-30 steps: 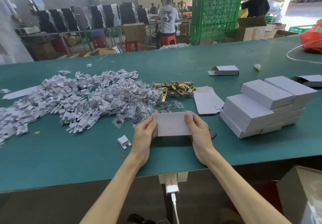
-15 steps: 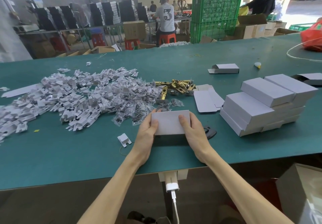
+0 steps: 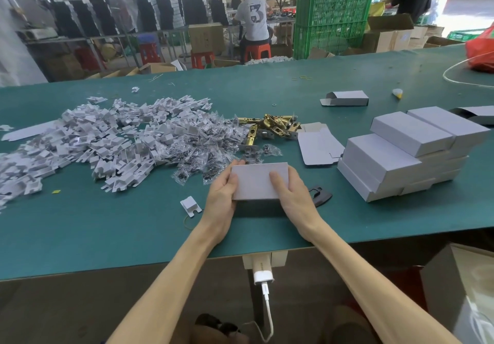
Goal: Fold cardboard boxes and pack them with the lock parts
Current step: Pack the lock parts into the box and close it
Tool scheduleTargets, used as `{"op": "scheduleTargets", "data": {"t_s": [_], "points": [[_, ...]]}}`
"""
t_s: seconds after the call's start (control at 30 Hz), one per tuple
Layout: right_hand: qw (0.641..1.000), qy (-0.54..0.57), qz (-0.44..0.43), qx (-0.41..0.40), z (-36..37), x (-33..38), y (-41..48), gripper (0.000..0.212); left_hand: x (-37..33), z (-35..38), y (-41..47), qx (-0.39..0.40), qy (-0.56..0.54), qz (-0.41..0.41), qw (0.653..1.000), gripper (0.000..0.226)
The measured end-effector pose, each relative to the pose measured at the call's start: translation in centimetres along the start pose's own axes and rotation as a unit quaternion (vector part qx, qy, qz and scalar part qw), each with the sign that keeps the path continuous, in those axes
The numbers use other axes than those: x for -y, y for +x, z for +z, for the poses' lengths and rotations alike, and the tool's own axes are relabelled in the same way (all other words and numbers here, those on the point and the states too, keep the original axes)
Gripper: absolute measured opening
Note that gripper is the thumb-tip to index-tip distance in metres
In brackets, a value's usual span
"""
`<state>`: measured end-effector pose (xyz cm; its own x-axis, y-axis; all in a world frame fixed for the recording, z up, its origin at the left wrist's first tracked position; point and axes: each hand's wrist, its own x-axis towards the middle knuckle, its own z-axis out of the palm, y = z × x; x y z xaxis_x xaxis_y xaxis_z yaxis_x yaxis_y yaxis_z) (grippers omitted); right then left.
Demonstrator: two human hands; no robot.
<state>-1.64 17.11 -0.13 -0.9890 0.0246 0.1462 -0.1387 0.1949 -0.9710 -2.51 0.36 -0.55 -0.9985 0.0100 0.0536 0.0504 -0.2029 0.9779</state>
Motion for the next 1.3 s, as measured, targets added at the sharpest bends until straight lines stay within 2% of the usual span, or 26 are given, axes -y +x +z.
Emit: {"op": "scheduleTargets", "data": {"t_s": [0.23, 0.4, 0.5, 0.63, 0.7, 0.73, 0.83, 1.0, 1.13, 1.2, 1.3], "points": [[0.997, -0.066, -0.006, 0.042, 0.4, 0.3, -0.1, 0.071, 0.2, -0.2, 0.1, 0.022, 0.039, 0.007, 0.999, 0.054], [0.996, -0.074, 0.000, 0.048, 0.6, 0.5, 0.0, 0.079, 0.0, -0.1, 0.3, 0.023, 0.015, 0.016, 0.999, 0.067], [0.996, -0.072, -0.004, 0.044, 0.6, 0.5, 0.0, 0.085, -0.1, 0.0, 0.3, 0.012, -0.018, 0.017, 1.000, 0.062], [0.992, -0.102, -0.072, 0.007, 0.8, 0.9, -0.5, 0.101, -0.4, 0.0, -0.1, -0.004, -0.020, 0.028, 0.999, 0.045], [0.978, -0.171, -0.121, -0.015, 0.9, 1.0, -0.9, 0.098, -0.6, 0.0, -0.3, -0.013, -0.020, 0.025, 0.999, 0.040], [0.959, -0.240, -0.150, -0.026, 0.9, 1.1, -1.2, 0.094, -0.6, -0.1, -0.3, -0.015, -0.020, 0.022, 0.999, 0.040], [0.866, -0.441, -0.233, -0.018, 0.4, 1.1, -1.7, 0.085, -0.6, 0.0, -0.2, -0.017, -0.014, 0.017, 1.000, 0.038], [0.810, -0.512, -0.281, 0.052, -1.0, 2.4, -2.1, 0.086, -1.2, 0.4, -0.8, 0.014, -0.016, 0.000, 1.000, 0.034], [0.795, -0.537, -0.275, 0.063, -2.5, 4.1, -2.3, 0.076, -1.6, 0.9, -1.1, 0.004, -0.012, -0.010, 1.000, 0.036], [0.800, -0.543, -0.254, 0.032, -3.8, 5.2, -1.6, 0.075, -1.6, 0.8, -1.0, 0.010, -0.004, -0.007, 1.000, 0.043], [0.819, -0.537, -0.200, -0.041, -6.6, 7.5, 0.0, 0.071, -1.4, 0.8, -0.9, 0.014, 0.020, 0.012, 1.000, 0.038]]}}
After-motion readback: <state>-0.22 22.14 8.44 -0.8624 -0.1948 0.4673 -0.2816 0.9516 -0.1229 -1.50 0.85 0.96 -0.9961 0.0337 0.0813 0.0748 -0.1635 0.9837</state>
